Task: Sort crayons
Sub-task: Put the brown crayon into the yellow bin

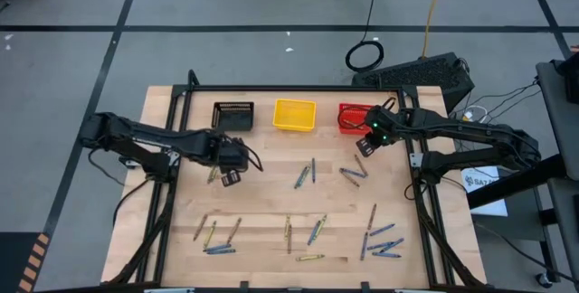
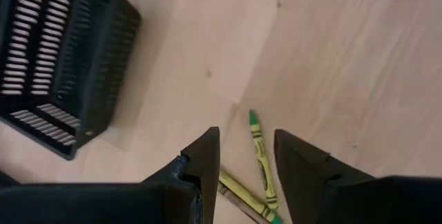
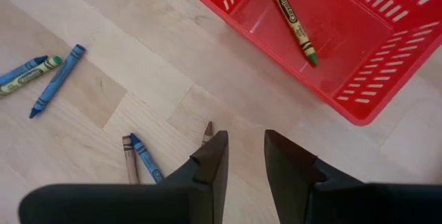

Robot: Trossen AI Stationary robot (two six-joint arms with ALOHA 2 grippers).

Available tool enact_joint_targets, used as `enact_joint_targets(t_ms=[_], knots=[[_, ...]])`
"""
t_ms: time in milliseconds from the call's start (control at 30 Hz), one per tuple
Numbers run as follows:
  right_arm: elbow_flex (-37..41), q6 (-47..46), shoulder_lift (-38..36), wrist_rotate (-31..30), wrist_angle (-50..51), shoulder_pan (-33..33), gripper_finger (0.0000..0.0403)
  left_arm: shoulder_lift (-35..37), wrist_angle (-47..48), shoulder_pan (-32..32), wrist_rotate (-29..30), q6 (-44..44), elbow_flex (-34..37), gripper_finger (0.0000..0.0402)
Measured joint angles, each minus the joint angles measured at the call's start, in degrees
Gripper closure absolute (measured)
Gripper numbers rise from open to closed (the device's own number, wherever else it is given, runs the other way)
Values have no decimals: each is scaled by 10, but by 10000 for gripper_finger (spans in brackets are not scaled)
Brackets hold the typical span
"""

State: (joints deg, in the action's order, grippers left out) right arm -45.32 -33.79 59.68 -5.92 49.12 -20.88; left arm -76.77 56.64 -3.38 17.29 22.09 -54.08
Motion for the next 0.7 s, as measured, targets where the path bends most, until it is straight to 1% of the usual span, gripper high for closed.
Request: enact_joint_targets(t_ms=[167,300,467,567,700], knots=[[0,-14,0,2,0,0,321,17,-3,23,0,-30,0,270],[0,-22,0,30,8,9,321,17,0,34,0,-44,0,270],[0,-66,0,32,15,44,321,17,1,34,-2,-53,0,270],[0,-93,1,32,12,65,321,17,13,36,-3,-79,0,270],[0,-123,15,32,-9,91,321,17,8,58,-3,-113,0,270]])
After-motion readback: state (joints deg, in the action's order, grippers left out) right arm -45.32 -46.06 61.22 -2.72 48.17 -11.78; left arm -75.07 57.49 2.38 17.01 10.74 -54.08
